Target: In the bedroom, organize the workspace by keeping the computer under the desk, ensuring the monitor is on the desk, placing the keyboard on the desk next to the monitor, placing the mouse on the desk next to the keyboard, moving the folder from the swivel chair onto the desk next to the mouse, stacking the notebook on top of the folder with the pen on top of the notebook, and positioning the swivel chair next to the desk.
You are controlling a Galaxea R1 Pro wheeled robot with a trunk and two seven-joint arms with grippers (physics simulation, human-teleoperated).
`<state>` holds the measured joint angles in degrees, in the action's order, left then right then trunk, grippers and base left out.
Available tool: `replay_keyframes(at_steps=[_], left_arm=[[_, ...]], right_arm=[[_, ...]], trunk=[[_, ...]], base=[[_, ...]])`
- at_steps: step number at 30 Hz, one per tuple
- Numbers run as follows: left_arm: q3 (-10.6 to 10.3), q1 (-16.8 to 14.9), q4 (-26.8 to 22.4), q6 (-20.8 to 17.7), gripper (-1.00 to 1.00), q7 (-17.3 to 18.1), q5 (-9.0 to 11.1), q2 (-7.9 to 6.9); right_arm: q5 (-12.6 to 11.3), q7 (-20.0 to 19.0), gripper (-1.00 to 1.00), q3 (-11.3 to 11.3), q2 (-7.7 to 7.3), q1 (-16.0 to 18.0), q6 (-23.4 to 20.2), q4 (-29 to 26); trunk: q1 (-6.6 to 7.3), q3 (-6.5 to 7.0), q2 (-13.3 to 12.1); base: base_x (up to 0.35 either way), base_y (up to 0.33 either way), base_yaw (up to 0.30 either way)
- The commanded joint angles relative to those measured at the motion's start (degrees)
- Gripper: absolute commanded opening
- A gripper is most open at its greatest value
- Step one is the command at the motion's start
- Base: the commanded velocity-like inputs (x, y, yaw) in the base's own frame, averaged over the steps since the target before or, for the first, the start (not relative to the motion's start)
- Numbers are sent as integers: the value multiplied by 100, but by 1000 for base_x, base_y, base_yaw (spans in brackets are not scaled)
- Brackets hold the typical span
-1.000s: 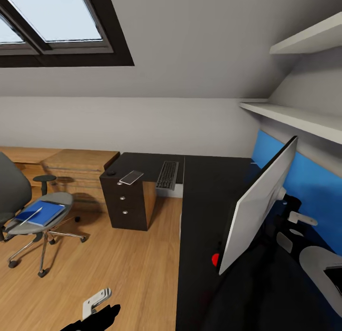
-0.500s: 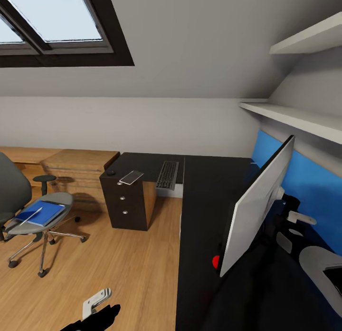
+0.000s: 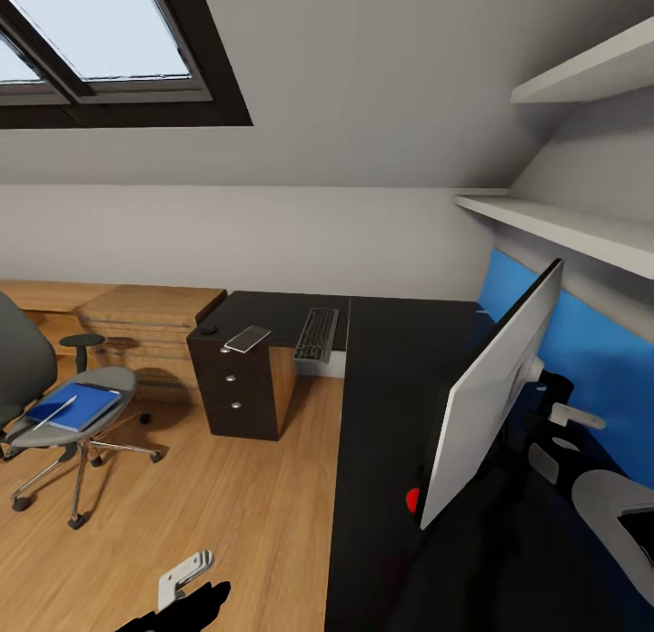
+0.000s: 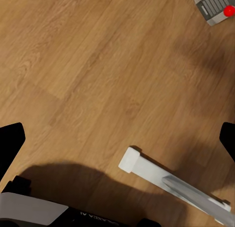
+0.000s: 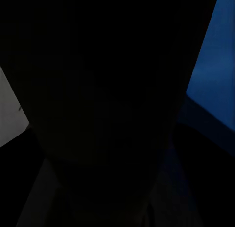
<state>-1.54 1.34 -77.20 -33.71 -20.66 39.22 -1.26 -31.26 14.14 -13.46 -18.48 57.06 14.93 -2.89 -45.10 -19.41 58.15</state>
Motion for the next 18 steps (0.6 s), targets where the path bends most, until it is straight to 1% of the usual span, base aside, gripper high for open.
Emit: replay_keyframes(at_steps=[1,10,11,13,16,18], left_arm=[[-13,-1,-10,-4,100,-58,60,-5],[-13,-2,-6,-4,100,-60,60,-5],[-13,-2,-6,-4,100,-60,60,-5],[-13,-2,-6,-4,100,-60,60,-5],[-13,-2,-6,-4,100,-58,60,-7],[-13,-2,-6,-4,100,-57,60,-6]], right_arm=[[-3,19,-100,-58,1,7,10,-10],[-3,19,-100,-60,11,7,10,-9],[-3,19,100,-60,15,7,10,-9],[6,19,100,-66,31,7,15,-9],[163,22,100,-82,49,7,18,-6],[215,25,100,-84,52,7,18,-4]], trunk=[[0,-5,5],[0,-5,5],[0,-5,5],[0,-5,5],[0,-5,5],[0,-5,5]], base=[[0,0,0],[0,0,0],[0,0,0],[0,0,0],[0,0,0],[0,0,0]])
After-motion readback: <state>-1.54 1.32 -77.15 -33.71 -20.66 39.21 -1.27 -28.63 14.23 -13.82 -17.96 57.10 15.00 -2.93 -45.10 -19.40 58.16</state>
